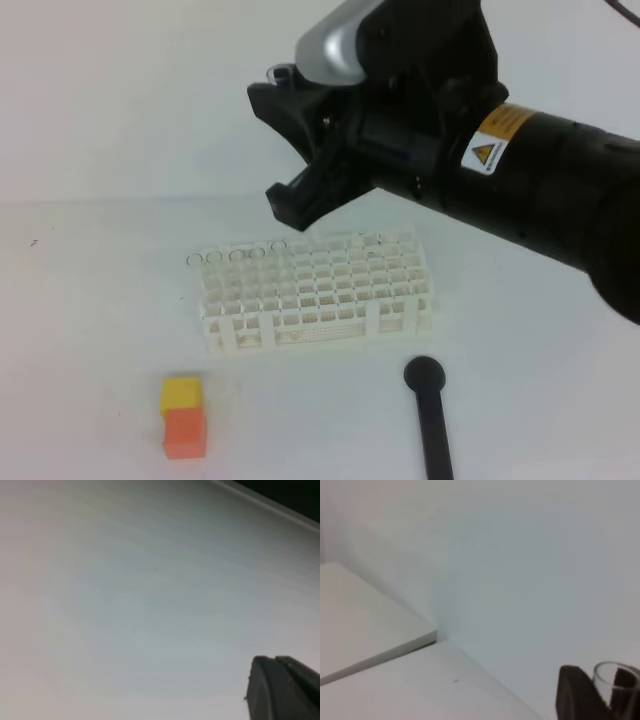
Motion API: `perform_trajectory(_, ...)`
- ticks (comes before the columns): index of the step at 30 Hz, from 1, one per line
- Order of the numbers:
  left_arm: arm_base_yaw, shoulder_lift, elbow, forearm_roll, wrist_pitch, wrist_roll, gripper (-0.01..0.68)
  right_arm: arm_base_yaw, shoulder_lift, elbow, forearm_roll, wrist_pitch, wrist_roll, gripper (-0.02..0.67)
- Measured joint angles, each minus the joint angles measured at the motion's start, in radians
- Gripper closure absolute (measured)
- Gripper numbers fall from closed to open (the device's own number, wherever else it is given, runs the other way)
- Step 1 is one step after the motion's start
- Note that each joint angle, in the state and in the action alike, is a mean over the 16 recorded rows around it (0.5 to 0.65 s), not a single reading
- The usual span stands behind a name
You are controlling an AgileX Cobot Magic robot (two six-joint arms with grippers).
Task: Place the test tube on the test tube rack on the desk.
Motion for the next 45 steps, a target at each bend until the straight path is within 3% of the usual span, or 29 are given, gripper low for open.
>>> perform_trajectory(7, 0.0, 0.0, 0.0, 0.002, 0.0, 0.0, 0.673, -0.007, 0.026, 0.005, -0.227, -0.065, 0.195, 0.524)
perform_trajectory(14, 0.0, 0.0, 0.0, 0.008, 0.0, 0.0, 0.673, -0.024, 0.046, 0.009, -0.261, -0.111, 0.193, 0.524)
perform_trajectory(30, 0.0, 0.0, 0.0, 0.015, 0.0, 0.0, 0.674, -0.046, 0.134, 0.033, -0.158, -0.266, 0.162, 0.524)
perform_trajectory(45, 0.02, 0.0, 0.0, 0.015, 0.0, 0.0, 0.674, -0.013, 0.256, 0.08, 0.11, -0.517, 0.011, 0.524)
